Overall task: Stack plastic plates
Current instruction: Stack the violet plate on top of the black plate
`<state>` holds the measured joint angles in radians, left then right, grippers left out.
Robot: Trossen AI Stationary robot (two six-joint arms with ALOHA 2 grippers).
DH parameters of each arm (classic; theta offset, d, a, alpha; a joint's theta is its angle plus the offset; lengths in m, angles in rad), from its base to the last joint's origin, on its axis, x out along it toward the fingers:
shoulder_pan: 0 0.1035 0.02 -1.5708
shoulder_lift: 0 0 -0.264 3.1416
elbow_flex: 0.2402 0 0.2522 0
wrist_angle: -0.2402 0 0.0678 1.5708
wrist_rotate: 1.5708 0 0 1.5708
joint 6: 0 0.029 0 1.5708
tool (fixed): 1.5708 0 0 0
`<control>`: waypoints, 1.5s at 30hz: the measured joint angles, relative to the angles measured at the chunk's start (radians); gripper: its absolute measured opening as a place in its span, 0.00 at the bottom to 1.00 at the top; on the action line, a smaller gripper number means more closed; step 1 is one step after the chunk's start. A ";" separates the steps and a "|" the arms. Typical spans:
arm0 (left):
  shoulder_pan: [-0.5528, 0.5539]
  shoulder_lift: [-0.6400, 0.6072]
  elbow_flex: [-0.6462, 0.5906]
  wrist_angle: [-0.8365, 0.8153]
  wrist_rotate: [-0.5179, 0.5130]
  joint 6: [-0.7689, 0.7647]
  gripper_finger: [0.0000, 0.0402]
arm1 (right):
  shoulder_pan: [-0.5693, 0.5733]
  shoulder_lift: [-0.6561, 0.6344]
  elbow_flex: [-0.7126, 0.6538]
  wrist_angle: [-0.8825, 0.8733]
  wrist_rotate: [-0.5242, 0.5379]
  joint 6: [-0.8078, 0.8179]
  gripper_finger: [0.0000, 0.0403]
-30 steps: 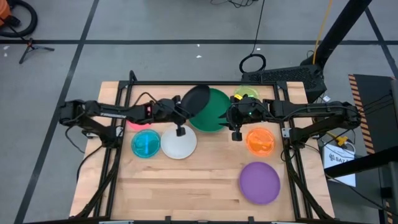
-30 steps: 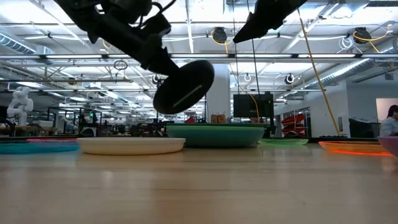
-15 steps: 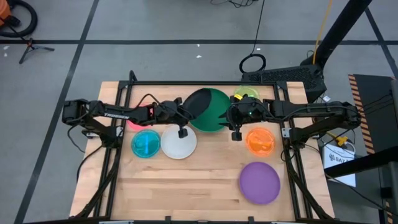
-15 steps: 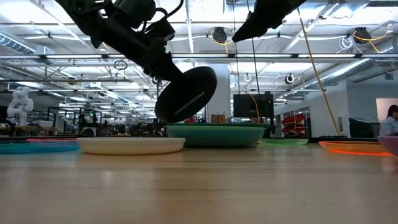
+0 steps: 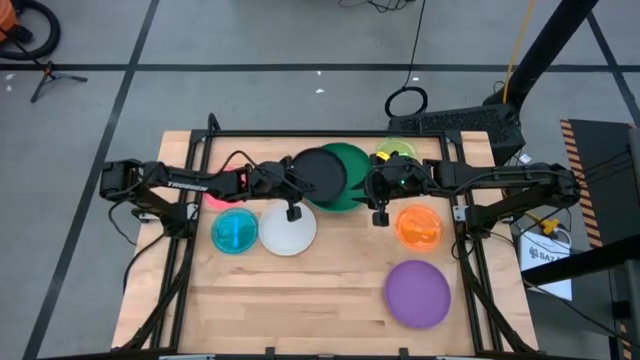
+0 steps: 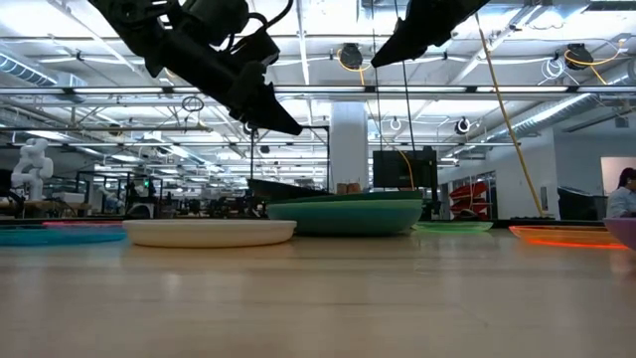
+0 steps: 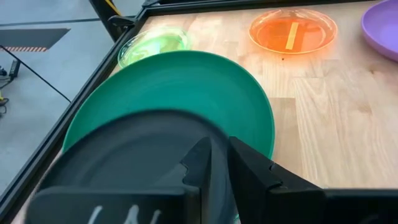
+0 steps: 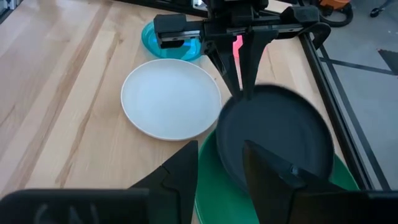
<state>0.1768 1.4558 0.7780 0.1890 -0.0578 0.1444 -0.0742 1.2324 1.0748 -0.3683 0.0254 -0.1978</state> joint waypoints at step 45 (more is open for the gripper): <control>-0.073 -0.399 0.000 -0.511 -0.241 0.059 0.16 | 0.296 0.290 -0.059 -0.484 -0.278 0.492 0.29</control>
<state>0.1040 1.0565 0.7784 -0.3219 -0.2993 0.2038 0.2218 1.5227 1.0161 -0.8526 -0.2531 0.2944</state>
